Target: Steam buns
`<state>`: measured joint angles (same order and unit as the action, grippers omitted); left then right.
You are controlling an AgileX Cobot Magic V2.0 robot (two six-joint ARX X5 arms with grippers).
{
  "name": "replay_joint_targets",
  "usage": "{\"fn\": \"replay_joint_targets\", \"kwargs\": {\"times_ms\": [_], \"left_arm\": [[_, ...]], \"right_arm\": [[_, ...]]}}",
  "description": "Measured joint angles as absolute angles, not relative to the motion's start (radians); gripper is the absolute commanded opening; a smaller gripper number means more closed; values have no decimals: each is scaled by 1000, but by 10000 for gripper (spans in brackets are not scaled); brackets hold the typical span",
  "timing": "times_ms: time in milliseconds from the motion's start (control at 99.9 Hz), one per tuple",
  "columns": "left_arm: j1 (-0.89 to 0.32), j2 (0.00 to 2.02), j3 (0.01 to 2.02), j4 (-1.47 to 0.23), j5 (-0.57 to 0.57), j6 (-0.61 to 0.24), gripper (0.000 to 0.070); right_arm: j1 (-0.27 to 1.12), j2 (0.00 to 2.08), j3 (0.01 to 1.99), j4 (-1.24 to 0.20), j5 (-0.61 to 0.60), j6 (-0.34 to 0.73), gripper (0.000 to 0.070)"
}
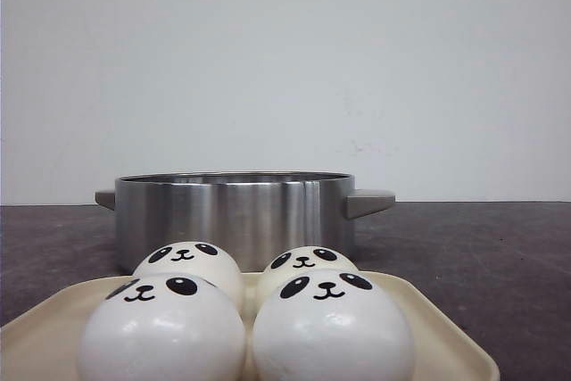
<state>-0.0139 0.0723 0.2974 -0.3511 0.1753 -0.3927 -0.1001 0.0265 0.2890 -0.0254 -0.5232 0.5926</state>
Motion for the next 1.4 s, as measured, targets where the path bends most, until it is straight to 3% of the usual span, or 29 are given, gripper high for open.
{"fn": "replay_joint_targets", "kwargs": {"times_ms": [140,260,320,400,451,531,571,721,791,901,951,1161,1402], "left_arm": [[-17,275,583,-555,186,-306,9],[-26,457,813,-595,237,-260,14],[-27,525,908,-578,298,-251,54],[-30,585,987,-555,369,-247,183],[-36,605,1010,-543,399,-246,300],[-54,617,1015,-536,435,-246,467],[-62,622,1015,-548,445,-246,505],[-120,622,1014,-625,463,-245,519],[-154,622,1014,-683,463,-243,529],[-197,632,1014,-768,423,-230,688],[-216,642,1014,-791,392,-221,700],[-281,686,1014,-804,362,-178,700],[-335,716,1014,-803,362,-171,700]], "right_arm": [[-99,150,559,-228,-520,458,4],[-95,287,748,-360,-505,353,4],[-94,346,810,-355,-550,324,6],[-92,392,843,-277,-608,321,25],[-88,404,843,-228,-628,340,154],[-82,422,843,-186,-641,380,574],[-79,431,843,-184,-654,400,695],[-72,465,843,-197,-685,443,700],[-63,474,843,-197,-680,443,670],[-29,492,846,-228,-648,434,665],[-2,510,855,-277,-620,419,665],[229,655,875,-528,-382,321,665],[659,896,875,-565,-55,383,666]]}}
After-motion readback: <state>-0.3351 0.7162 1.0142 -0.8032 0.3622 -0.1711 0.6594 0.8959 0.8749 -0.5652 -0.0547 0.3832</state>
